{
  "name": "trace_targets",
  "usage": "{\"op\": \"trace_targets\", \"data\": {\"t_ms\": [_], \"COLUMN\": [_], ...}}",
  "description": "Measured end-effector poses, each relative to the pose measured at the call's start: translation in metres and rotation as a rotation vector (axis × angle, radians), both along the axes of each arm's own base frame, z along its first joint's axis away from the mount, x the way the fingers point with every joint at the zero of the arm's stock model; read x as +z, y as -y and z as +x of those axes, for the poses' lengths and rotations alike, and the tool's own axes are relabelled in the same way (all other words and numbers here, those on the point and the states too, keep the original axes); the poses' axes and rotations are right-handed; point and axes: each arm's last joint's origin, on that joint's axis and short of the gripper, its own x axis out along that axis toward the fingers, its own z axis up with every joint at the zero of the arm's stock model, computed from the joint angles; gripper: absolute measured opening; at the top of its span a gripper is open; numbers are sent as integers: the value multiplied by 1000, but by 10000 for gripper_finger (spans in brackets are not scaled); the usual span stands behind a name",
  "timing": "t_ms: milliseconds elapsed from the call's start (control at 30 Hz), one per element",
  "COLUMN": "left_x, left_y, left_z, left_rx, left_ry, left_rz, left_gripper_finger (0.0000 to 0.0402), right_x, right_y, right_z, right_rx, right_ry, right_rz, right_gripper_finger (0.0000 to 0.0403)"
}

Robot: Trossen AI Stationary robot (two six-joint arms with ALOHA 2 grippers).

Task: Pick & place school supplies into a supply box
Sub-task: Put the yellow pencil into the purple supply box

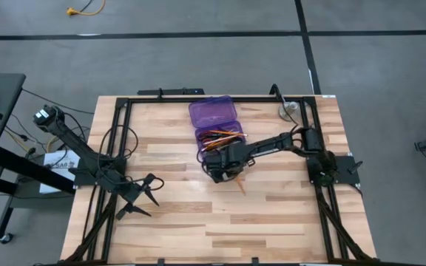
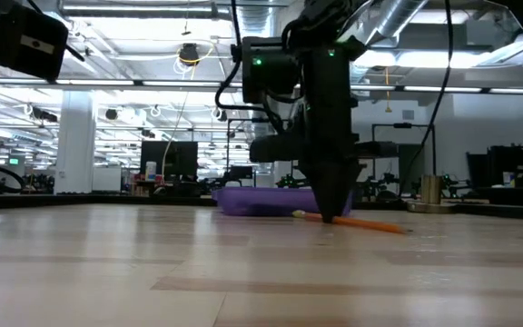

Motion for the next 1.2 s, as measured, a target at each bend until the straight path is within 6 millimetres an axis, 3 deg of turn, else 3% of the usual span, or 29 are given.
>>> {"op": "trace_targets", "data": {"t_ms": [267, 433, 567, 733, 900, 1033, 1200], "left_x": [3, 12, 27, 50, 69, 70, 64], "left_y": [0, 2, 2, -4, -18, -33, -46], "left_z": [0, 2, 4, 3, -11, -26, -39], "left_rx": [-15, -26, 13, 125, 171, 206, 238], "left_ry": [57, 118, 202, 253, 293, 299, 324], "left_rz": [23, 48, 103, 161, 117, 19, -101], "left_gripper_finger": [188, 188, 188, 188, 188, 188, 188], "right_x": [43, 74, 88, 95, 98, 102, 102], "right_y": [-48, -48, -26, 29, 81, 114, 132], "right_z": [-2, -8, -9, -1, 3, 13, 25], "right_rx": [49, 127, 216, 380, 473, 574, 670], "right_ry": [-94, -185, -258, -257, -260, -146, -2], "right_rz": [-38, -141, -202, -244, -297, -332, -323], "right_gripper_finger": [2, 1, 1, 1, 0, 0, 0]}}
